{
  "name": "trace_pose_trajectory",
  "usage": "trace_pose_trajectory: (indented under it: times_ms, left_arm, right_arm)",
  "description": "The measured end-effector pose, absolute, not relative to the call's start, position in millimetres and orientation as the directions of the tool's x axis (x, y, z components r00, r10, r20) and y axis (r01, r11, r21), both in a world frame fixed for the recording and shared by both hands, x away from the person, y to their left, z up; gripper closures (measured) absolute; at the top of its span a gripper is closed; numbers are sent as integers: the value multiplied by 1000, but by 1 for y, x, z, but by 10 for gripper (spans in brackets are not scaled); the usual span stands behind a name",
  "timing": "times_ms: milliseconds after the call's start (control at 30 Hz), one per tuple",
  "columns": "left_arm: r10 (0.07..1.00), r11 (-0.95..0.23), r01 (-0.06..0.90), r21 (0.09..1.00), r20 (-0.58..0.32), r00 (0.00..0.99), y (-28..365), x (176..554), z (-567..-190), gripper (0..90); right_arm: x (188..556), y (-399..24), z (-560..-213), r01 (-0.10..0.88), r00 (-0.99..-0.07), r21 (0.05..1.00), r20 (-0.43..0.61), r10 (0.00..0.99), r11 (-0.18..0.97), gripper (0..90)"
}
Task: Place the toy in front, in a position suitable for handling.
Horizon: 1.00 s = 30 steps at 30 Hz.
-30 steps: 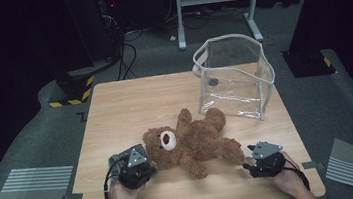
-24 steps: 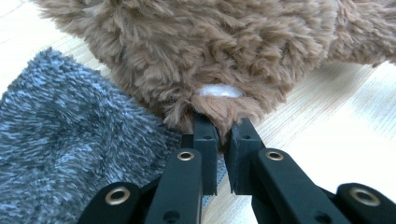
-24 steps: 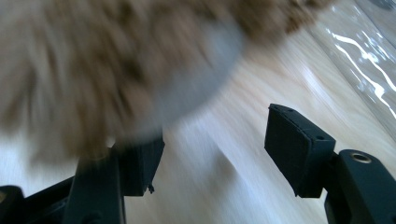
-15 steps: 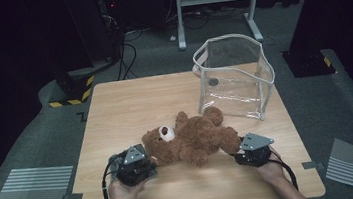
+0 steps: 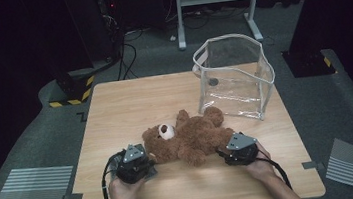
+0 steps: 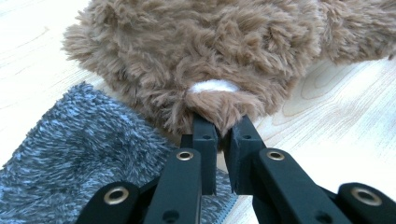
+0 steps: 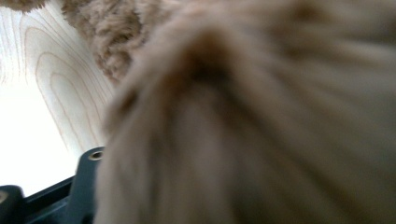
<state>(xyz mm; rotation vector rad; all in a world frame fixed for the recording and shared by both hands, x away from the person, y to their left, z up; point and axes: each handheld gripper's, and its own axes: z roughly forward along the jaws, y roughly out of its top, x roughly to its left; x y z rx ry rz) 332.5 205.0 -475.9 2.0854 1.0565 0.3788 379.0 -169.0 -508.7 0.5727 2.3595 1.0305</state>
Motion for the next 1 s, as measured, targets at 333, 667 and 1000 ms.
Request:
trace_pose_trajectory:
  times_ms: [333, 667, 1000]
  left_arm:
    - [781, -374, 562, 738, -75, 619, 206, 335, -477, 833]
    - [778, -371, 556, 744, -79, 624, 205, 336, -477, 835]
    - [789, -332, 525, 784, -74, 610, 213, 332, -476, 765]
  right_arm:
    - [387, -157, -520, 171, -786, 753, -284, 549, 635, 510]
    - [386, -148, -515, 143, -780, 762, -306, 545, 632, 839]
    - [370, -154, -502, 135, -830, 756, -267, 490, 641, 897]
